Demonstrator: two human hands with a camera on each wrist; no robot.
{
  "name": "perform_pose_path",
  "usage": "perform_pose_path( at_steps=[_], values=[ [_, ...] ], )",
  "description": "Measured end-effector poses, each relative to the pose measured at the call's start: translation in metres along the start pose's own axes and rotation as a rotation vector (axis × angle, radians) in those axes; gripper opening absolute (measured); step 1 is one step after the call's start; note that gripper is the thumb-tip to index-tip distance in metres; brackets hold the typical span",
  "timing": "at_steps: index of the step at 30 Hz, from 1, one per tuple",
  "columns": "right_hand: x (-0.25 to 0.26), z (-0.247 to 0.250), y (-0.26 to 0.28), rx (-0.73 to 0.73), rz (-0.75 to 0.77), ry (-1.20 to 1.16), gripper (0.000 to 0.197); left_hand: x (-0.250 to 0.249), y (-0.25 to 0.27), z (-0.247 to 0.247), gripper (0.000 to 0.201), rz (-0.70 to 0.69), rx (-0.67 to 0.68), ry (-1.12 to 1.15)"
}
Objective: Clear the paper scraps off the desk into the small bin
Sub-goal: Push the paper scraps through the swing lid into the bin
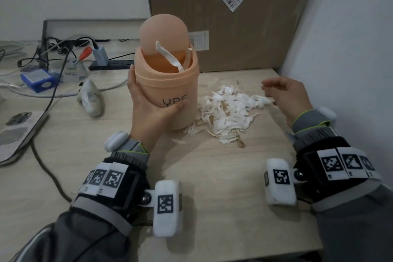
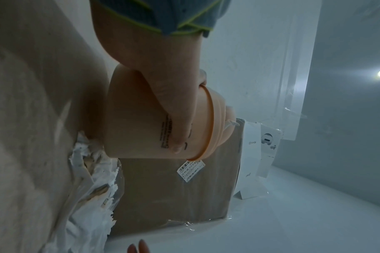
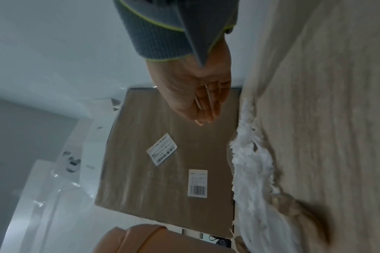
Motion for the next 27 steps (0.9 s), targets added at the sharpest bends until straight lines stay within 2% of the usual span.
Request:
perform_pose_path(
  at_steps=[2,4,7,10,12,14,17,19,22,27],
  values=[
    [-0.01,-0.003,-0.006,0.014,-0.005,0.111,0.021,0.001,0.0,0.001,0.128,0.003,-0.003,-0.002],
    [-0.019,-0.009,-0.014,0.078,-0.025,0.305,0.032,0.001,0.0,0.0,0.128,0.007,-0.002,-0.007],
    [-0.022,-0.022,-0.032,0.253,-0.038,0.602,0.058,0.002,0.0,0.0,0.128,0.009,-0.002,-0.015],
    [-0.022,-0.035,-0.047,0.412,-0.036,0.84,0.071,0.002,0.0,0.0,0.128,0.007,0.001,-0.012],
    [-0.028,-0.042,-0.051,0.501,-0.043,0.908,0.071,0.002,-0.001,0.0,0.128,-0.001,0.005,-0.012],
    [-0.029,-0.045,-0.049,0.54,-0.024,0.902,0.059,0.002,-0.001,0.0,0.128,-0.006,0.005,-0.011],
    [-0.021,-0.038,-0.044,0.521,0.033,0.848,0.03,0.003,-0.001,0.0,0.128,-0.004,0.008,-0.007],
    [-0.014,-0.029,-0.037,0.516,0.055,0.849,0.018,0.003,-0.001,0.001,0.129,-0.002,0.008,-0.011],
    [-0.01,-0.012,-0.027,0.464,0.027,0.809,0.012,0.001,-0.001,0.001,0.129,-0.001,0.006,-0.023],
    [-0.001,0.015,-0.018,0.178,-0.005,0.513,0.01,0.001,0.0,0.0,0.128,-0.002,0.008,-0.03]
  ],
)
Point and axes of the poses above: each hand's wrist, its own y-axis away from the middle knuckle, its own z-axis out of the back of the hand, x = y × z, the point moved 4 cm from there along -y, towards the middle knuckle, and after that the axes turned 2 degrees about z, right-handed, at the moved point
